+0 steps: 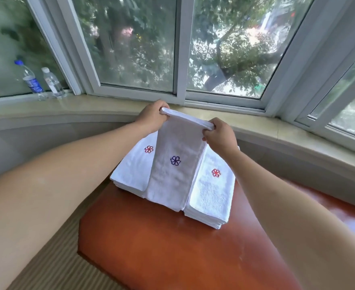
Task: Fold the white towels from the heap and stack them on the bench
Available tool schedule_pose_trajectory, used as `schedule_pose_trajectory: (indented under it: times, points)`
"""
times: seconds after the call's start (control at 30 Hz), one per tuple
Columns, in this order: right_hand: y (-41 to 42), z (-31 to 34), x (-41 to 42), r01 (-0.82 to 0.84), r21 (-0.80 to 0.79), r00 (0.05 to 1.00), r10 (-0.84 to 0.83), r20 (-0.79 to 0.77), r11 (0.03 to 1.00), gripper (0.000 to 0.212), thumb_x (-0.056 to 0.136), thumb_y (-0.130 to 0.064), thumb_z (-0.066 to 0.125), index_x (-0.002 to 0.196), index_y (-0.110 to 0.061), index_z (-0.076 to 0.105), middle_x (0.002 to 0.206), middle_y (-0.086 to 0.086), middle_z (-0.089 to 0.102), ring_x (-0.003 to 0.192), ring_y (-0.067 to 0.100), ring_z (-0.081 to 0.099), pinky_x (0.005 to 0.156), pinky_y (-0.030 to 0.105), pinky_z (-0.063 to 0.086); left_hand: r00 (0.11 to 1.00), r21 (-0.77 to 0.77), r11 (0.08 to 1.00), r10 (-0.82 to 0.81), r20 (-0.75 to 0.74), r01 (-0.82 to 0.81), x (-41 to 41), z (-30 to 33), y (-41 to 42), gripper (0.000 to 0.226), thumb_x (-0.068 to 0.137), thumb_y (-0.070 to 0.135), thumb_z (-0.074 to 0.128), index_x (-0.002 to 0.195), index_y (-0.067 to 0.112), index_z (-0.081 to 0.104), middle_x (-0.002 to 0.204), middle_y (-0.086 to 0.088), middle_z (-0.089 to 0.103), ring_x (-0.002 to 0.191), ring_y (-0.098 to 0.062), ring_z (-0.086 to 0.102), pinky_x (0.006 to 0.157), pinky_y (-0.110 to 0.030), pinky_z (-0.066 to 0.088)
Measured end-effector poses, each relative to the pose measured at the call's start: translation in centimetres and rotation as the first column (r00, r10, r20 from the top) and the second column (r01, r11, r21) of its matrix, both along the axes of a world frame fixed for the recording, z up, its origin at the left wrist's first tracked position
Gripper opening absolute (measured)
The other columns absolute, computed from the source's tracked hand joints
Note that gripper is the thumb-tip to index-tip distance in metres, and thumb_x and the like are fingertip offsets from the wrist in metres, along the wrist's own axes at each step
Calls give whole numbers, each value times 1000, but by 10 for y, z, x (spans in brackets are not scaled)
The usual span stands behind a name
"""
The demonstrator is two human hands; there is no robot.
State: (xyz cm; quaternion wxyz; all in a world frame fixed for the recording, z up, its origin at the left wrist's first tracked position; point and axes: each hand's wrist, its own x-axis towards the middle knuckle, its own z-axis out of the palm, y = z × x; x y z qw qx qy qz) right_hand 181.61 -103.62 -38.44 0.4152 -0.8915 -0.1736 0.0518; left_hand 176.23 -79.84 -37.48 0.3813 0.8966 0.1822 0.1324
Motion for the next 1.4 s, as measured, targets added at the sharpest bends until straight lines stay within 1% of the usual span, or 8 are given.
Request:
schedule_pose_trajectory:
  times: [0.2,0.37,0.6,0.87,1.03,1.1,1.2,1.4]
  points:
    - [23,-30,50,106,-78,992,-111,-56,991,20,84,-15,54,101,-18,65,78,0,74,79,24,70,67,33,54,993,-63,994,-91,-73,86,71,-36,24,14,89,16,66,101,23,64,100,2,67,88,-20,60,70,-31,44]
    - [40,-70,91,179,-148,973,-197,-119,973,20,85,-17,53,100,-17,65,83,1,74,80,23,68,57,28,46,974,-118,982,-163,-155,146,122,-81,42,14,90,18,67,96,29,63,89,14,62,75,-4,56,54,-13,37]
    - [57,-128,151,224,-173,944,-257,-205,959,20,85,-16,53,100,-20,65,84,0,74,81,24,68,72,35,56,943,-168,967,-227,-244,190,188,-140,60,14,92,20,64,105,23,65,99,9,64,82,-11,57,60,-24,40]
    - [82,-194,197,218,-218,929,-271,-252,951,23,89,-16,49,106,-20,64,91,0,73,88,22,66,62,27,45,930,-167,968,-228,-288,186,227,-211,81,19,97,17,58,114,19,65,115,4,67,106,-21,62,85,-32,47]
    - [96,-238,190,254,-79,906,-266,-328,964,63,91,-19,59,148,-34,36,151,-8,43,121,8,50,77,26,45,929,45,965,-233,-288,257,228,-260,84,55,99,17,56,151,27,41,153,-2,37,135,-30,39,99,-40,43]
    - [94,-252,180,128,-98,933,-153,-325,987,84,86,-20,66,154,-40,22,161,-16,23,134,3,37,84,27,47,882,175,897,-333,-335,405,223,-274,82,61,95,23,61,152,27,40,159,-2,29,144,-30,28,107,-43,37]
    - [86,-273,175,-161,-352,956,57,-287,922,75,88,-28,66,155,-33,33,166,-8,18,151,11,22,106,36,44,747,278,717,-493,-445,639,212,-290,83,57,96,35,60,151,25,45,160,0,36,151,-25,25,121,-38,19]
    - [83,-274,159,-211,-526,973,122,-198,824,58,100,-32,54,155,-25,34,168,2,18,155,22,14,122,38,25,641,323,584,-492,-589,745,185,-291,85,75,94,59,52,158,31,26,170,3,12,157,-21,1,125,-44,2]
